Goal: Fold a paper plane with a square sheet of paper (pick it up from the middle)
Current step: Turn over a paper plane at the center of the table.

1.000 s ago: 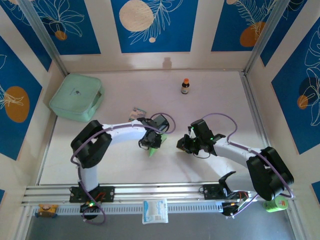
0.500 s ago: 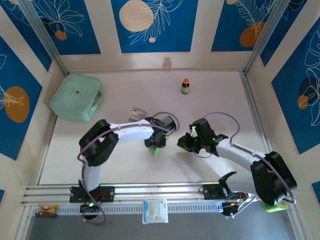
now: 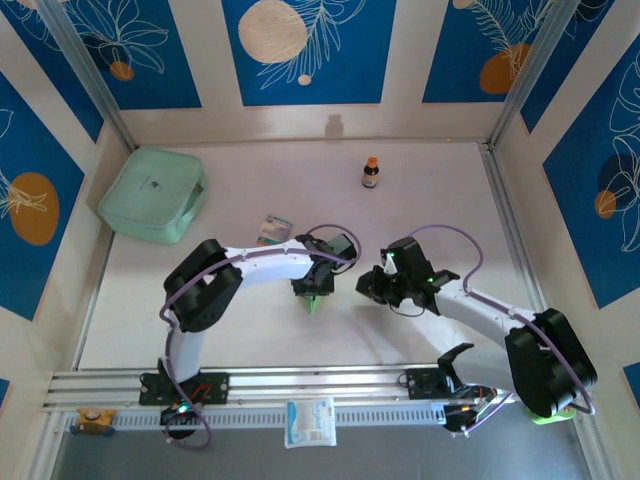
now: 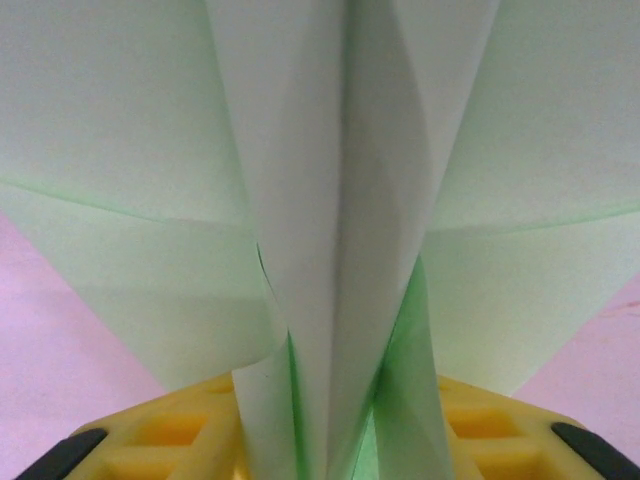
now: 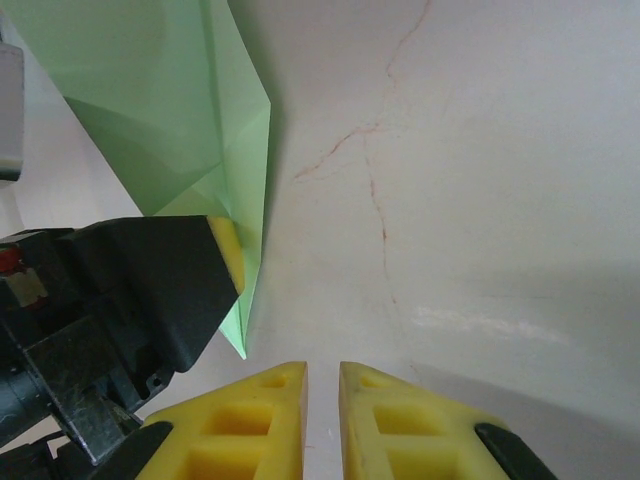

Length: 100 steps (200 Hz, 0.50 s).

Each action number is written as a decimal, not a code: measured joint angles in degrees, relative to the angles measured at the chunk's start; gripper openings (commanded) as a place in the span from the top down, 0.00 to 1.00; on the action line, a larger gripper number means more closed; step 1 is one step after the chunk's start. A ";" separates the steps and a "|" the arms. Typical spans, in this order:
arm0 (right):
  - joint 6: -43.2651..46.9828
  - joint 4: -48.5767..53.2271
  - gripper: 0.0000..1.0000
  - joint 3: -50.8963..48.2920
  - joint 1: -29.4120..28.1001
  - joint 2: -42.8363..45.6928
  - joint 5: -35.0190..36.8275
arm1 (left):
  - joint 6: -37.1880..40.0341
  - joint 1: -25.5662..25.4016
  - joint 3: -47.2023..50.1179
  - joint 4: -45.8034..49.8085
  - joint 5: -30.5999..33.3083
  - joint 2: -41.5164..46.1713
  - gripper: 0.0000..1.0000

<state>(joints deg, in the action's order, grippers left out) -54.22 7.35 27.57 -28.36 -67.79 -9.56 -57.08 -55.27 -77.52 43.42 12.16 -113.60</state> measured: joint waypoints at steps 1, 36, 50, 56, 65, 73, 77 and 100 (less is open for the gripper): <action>0.00 0.00 0.83 0.00 0.00 0.00 0.00 | 0.00 0.00 0.00 0.00 0.00 0.00 0.60; 0.17 0.22 0.83 0.00 0.46 0.48 0.00 | -0.11 0.00 0.00 0.11 0.13 0.00 0.59; 0.24 0.50 0.83 0.00 0.76 0.74 0.00 | -0.13 0.00 0.00 0.13 0.17 0.02 0.59; 0.35 0.74 0.83 0.00 0.87 0.87 0.00 | -0.13 0.00 0.00 0.13 0.20 0.04 0.59; 0.39 1.05 0.83 0.00 1.01 1.14 0.00 | -0.11 0.00 0.00 0.15 0.22 0.07 0.59; 0.39 1.27 0.83 0.00 1.07 1.40 0.09 | -0.11 -0.02 0.00 0.15 0.24 0.07 0.59; 0.42 1.31 0.83 0.00 1.14 1.60 0.20 | -0.11 -0.02 0.00 0.15 0.26 0.04 0.59; 0.42 1.31 0.82 0.00 1.40 2.29 0.24 | -0.11 -0.04 0.00 0.15 0.35 0.07 0.58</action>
<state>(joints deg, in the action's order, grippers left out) -53.80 8.67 27.57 -26.96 -65.49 -9.32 -57.19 -55.31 -77.52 43.57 12.51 -113.54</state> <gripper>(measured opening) 0.175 0.414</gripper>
